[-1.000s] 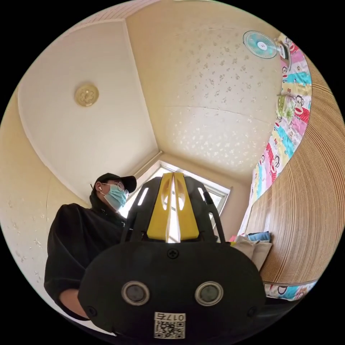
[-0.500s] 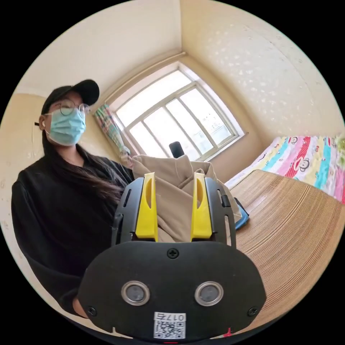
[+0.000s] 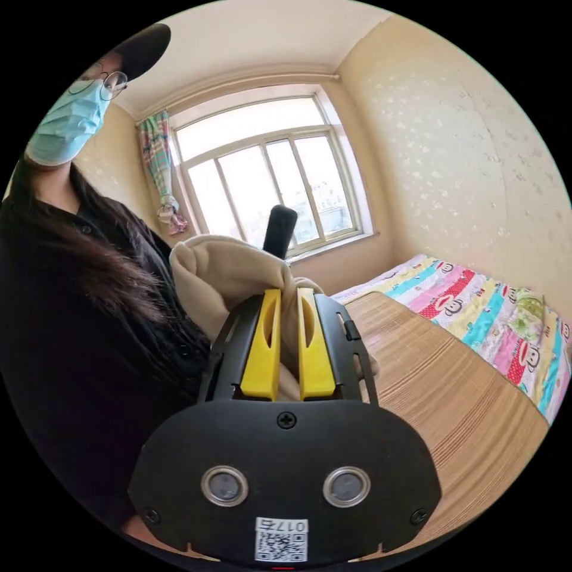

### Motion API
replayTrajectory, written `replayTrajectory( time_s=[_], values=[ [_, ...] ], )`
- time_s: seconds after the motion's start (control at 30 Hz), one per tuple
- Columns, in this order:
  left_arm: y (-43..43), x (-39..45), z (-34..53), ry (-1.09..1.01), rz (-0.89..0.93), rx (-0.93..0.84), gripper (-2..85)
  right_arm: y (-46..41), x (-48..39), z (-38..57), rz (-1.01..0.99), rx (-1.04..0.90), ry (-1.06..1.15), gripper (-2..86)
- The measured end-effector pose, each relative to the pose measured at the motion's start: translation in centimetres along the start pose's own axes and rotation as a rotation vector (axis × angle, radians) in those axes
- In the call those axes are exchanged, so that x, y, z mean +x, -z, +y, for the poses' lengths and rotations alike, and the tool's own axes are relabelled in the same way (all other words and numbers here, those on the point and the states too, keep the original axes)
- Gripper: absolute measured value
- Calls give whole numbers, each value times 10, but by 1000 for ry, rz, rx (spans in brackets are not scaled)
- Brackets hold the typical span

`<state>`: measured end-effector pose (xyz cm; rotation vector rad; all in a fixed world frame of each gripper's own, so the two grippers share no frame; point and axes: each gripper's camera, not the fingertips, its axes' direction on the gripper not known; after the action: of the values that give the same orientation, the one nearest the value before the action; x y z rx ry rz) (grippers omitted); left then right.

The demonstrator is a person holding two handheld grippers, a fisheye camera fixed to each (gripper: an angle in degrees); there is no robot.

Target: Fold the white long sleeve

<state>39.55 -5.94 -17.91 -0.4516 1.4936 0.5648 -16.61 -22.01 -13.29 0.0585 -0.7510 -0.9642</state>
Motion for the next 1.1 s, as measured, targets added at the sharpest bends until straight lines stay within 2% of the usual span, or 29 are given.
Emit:
replayTrajectory(
  time_s=[0.1, 0.13, 0.2, 0.27, 0.33, 0.43, 0.6, 0.73, 0.77, 0.87, 1.0, 1.1],
  values=[
    [20, -3, 1, 110, -135, 91, 91, 21, -6, -17, 207, 31, -9, 29],
    [30, 1, 1, 126, -220, 148, 118, 21, -11, -26, 337, 0, -10, 27],
    [33, 19, -3, 86, -398, 196, 152, 20, -22, -38, 463, -16, 23, 25],
    [25, 30, -17, 105, -590, 195, 153, 19, -35, -51, 496, -9, 76, 24],
    [13, 20, -34, 166, -629, 151, 157, 9, -49, -72, 563, -19, 112, 24],
    [-9, -1, -58, 201, -585, 159, 161, -16, -67, -97, 712, -112, 219, 24],
    [-16, -32, -73, 298, -636, 257, 130, -28, -68, -112, 757, -136, 250, 27],
    [-8, -59, -72, 287, -486, 297, 89, 8, -35, -107, 576, -60, 109, 33],
    [-2, -68, -70, 281, -417, 313, 41, 15, -30, -106, 543, -41, 92, 35],
    [23, -81, -65, 211, -200, 489, 1, 50, -8, -93, 359, 57, 62, 43],
    [38, -70, -92, 85, -220, 450, -5, 103, 5, -59, 299, 261, 48, 44],
    [52, -58, -115, 5, -184, 462, -6, 120, 11, -26, 328, 260, 65, 88]
  ],
)
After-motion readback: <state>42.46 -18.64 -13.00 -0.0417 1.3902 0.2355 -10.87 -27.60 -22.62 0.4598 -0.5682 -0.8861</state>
